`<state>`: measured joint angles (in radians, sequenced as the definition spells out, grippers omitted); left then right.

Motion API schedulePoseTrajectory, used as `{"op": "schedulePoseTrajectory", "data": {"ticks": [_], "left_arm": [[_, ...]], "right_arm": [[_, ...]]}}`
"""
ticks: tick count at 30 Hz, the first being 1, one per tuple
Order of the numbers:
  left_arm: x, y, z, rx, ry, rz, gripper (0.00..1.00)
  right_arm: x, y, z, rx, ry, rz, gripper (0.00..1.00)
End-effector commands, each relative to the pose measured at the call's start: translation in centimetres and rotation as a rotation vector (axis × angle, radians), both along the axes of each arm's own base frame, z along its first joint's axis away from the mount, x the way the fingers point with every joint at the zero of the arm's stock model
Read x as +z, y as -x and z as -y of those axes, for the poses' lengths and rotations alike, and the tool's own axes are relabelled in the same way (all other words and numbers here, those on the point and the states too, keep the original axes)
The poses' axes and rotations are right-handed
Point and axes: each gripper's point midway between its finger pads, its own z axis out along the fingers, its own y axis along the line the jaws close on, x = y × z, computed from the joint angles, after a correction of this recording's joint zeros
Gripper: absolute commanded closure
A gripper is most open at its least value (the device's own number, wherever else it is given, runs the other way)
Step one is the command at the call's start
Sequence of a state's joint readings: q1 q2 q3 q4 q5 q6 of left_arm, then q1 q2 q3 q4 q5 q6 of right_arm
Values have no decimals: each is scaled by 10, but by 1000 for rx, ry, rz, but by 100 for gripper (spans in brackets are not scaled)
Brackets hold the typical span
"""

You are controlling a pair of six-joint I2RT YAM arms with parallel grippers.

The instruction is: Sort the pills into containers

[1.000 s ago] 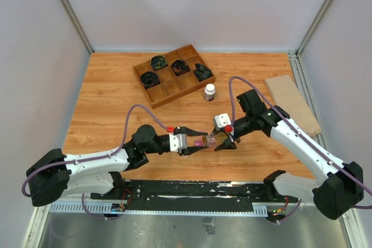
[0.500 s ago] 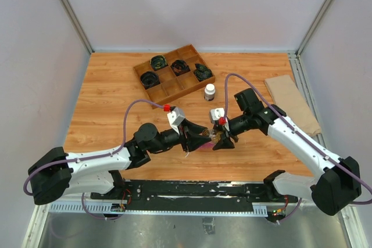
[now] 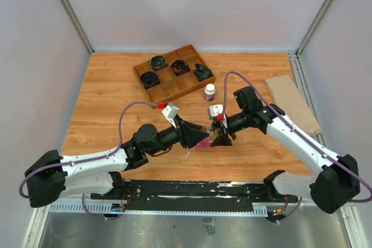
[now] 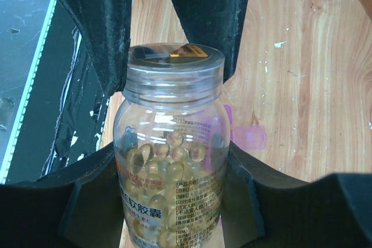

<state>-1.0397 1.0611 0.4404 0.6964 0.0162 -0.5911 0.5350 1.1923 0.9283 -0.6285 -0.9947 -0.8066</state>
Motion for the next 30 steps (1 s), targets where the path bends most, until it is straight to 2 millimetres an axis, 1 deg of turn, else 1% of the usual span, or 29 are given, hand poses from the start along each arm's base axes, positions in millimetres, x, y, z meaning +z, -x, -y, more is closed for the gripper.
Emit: {"op": "schedulePoseTrajectory", "data": {"ticks": [1, 4, 10, 13, 14, 15, 16, 18, 19, 20, 22, 26, 30], "left_arm": [[-7, -25, -12, 154, -2, -129, 100], [-12, -30, -11, 189, -18, -205, 100], [-19, -31, -13, 224, 34, -331, 100], [-17, -32, -12, 236, 73, -381, 99], [-14, -31, -11, 226, 80, -382, 97], [-9, -31, -9, 217, 95, -373, 91], [-6, -30, -9, 208, 103, -363, 81], [-1, -28, -9, 195, 115, -345, 54], [1, -28, -10, 192, 116, -338, 46], [2, -27, -10, 190, 113, -332, 41], [3, -26, -12, 186, 117, -327, 34], [4, -21, -17, 177, 111, -298, 29], [8, -16, -28, 167, 96, -209, 26]], "right_arm": [[11, -13, 1, -10, -12, 76, 99], [10, -13, 2, -13, -9, 73, 99], [11, -14, 2, -18, -7, 76, 99], [10, -13, 2, -14, -10, 73, 100], [10, -13, 2, -14, -9, 72, 99], [10, -14, 2, -15, -9, 73, 99], [10, -13, 2, -14, -9, 72, 99], [10, -13, 2, -14, -9, 73, 99], [10, -13, 2, -13, -8, 72, 100], [10, -13, 2, -13, -9, 73, 99], [10, -12, 2, -12, -9, 72, 99], [10, -11, 2, -2, -6, 68, 99], [11, -9, 3, 6, -9, 73, 99]]}}
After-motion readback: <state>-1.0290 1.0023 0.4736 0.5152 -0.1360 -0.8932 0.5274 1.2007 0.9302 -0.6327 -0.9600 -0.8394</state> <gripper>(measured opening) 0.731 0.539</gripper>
